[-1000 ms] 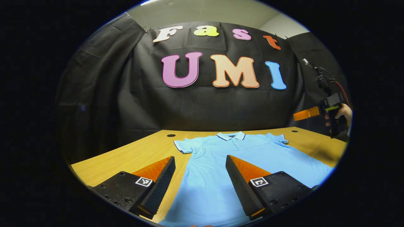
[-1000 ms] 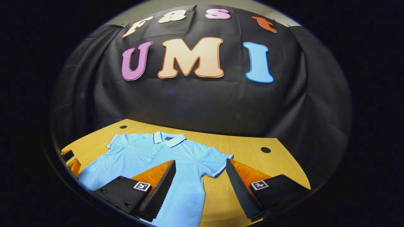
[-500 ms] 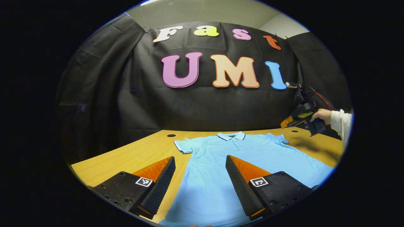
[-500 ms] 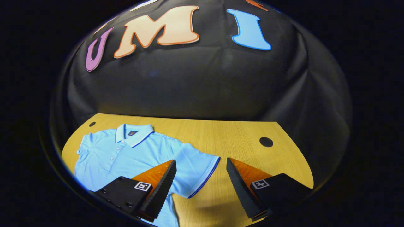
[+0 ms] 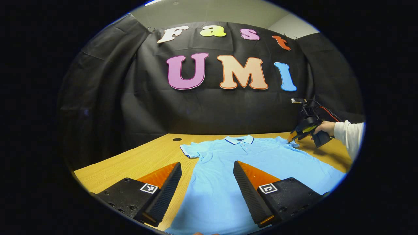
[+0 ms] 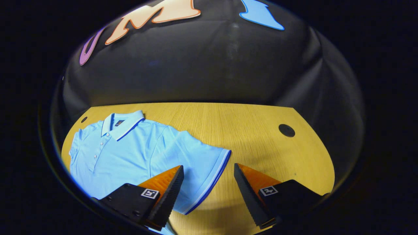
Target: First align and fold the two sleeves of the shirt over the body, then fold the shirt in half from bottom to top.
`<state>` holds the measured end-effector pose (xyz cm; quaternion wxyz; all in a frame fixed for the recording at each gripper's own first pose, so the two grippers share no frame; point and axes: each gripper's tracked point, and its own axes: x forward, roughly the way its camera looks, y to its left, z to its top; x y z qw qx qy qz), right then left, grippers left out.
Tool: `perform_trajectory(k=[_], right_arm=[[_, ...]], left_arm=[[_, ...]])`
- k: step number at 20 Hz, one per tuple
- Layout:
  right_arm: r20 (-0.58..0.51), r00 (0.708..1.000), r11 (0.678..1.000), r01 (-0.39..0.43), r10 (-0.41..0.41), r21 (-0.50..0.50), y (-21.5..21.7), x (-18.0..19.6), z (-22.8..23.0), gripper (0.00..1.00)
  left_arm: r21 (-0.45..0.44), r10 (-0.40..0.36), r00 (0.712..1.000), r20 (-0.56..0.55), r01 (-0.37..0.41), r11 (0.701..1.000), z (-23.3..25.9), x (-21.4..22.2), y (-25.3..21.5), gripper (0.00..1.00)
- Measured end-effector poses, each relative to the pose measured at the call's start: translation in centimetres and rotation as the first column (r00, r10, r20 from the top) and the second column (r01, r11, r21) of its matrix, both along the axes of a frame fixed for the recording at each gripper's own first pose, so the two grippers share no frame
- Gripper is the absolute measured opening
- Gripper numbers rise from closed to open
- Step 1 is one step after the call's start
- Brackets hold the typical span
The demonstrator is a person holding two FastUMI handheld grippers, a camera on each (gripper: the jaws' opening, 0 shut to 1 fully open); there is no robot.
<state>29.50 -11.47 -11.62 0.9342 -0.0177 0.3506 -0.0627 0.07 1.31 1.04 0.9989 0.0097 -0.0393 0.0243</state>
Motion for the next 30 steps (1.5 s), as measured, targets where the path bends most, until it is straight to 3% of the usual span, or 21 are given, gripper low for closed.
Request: perform_trajectory(k=[3, 8, 12, 15, 18, 22, 26, 30], right_arm=[[-0.015, 1.000, 1.000, -0.003, 0.003, 0.004, -0.5, -0.1, -0.5, 0.83], [-0.003, 1.000, 1.000, -0.019, 0.019, 0.025, 0.2, 0.2, -0.5, 0.72], [-0.007, 0.999, 0.998, -0.033, 0.033, 0.051, 1.0, 0.1, -0.6, 0.43], [-0.009, 0.999, 0.998, -0.040, 0.041, 0.040, 1.4, 0.1, -0.7, 0.12], [-0.012, 0.999, 0.999, -0.033, 0.034, 0.040, 1.7, -0.1, -0.3, 0.03], [0.050, 0.998, 0.999, -0.026, 0.024, 0.044, 2.5, 0.6, 2.1, 0.05], [0.152, 0.983, 0.989, -0.121, 0.107, 0.088, 7.0, 0.9, 5.7, 0.03], [0.125, 0.968, 0.968, -0.232, 0.219, 0.095, 12.2, -0.4, 4.4, 0.03]], left_arm=[[0.002, 0.001, 1.000, -0.008, -0.001, 1.000, -0.2, 0.1, 0.0, 0.95], [0.003, 0.002, 1.000, -0.010, -0.002, 1.000, -0.2, 0.0, 0.0, 0.95], [0.004, 0.003, 1.000, -0.010, -0.003, 1.000, -0.2, 0.1, 0.0, 0.96], [0.004, 0.002, 1.000, -0.009, -0.002, 1.000, -0.2, 0.1, 0.0, 0.96], [0.004, 0.002, 1.000, -0.011, -0.002, 1.000, -0.2, 0.2, 0.0, 0.96], [0.005, 0.003, 1.000, -0.010, -0.003, 1.000, -0.2, 0.1, 0.0, 0.96], [0.005, 0.004, 1.000, -0.009, -0.004, 1.000, -0.2, 0.2, -0.1, 0.96], [0.005, 0.004, 1.000, -0.010, -0.004, 1.000, -0.2, 0.1, 0.0, 0.96]])
